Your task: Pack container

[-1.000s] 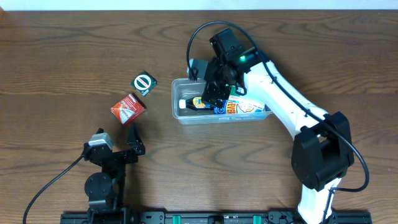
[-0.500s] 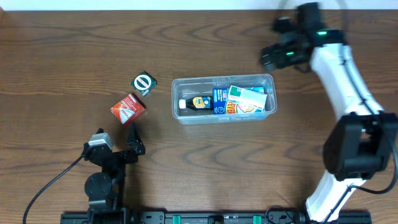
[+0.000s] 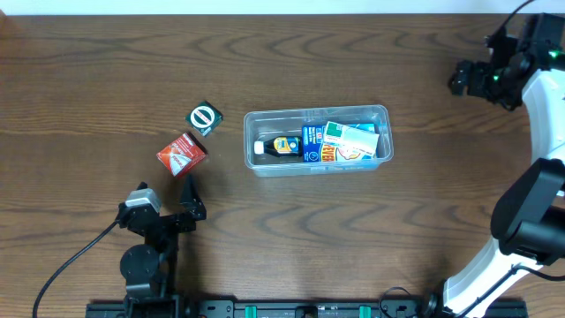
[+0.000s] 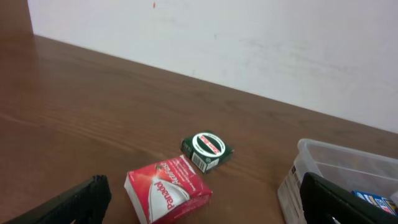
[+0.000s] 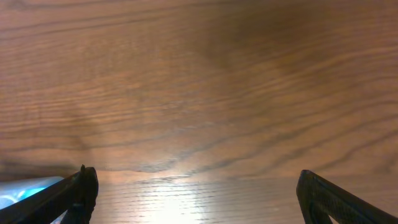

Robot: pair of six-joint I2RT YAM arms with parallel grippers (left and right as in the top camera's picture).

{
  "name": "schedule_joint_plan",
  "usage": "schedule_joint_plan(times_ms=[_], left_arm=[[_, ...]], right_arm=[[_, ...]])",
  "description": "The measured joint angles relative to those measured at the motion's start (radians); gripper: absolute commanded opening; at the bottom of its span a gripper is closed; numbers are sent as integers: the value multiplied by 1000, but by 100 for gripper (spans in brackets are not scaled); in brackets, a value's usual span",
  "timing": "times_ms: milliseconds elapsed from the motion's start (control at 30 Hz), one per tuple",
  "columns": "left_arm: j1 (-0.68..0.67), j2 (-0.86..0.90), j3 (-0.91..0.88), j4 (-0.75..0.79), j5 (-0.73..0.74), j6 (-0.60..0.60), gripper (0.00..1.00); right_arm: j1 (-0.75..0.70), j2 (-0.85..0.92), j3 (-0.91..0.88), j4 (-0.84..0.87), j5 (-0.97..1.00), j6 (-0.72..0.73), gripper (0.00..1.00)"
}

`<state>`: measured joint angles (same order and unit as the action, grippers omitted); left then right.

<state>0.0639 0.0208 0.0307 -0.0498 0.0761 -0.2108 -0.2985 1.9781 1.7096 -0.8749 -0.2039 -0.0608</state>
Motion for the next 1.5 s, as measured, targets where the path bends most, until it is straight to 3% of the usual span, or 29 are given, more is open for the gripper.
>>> schedule_joint_plan(times_ms=[200,667,867,1133,1400,1500], left_arm=[[0,148,133,-192,19,-29,98],[25,975,998,-620,116,87,98],[135,1223,1130,-661,131,124,98],[231,1321,1131,-655,180,381,98],[201,1361,1131,-654,187,761,98],[187,1410,1131,-654,180,846,98]], right_arm=[[-21,0,0,-2,-1,3,99],[-21,0,3,-3,-2,3,99],[-21,0,3,-3,-1,3,99],[-21,0,3,-3,-1,3,99],[-21,0,3,-3,-1,3,99],[-21,0,3,-3,-1,3,99]])
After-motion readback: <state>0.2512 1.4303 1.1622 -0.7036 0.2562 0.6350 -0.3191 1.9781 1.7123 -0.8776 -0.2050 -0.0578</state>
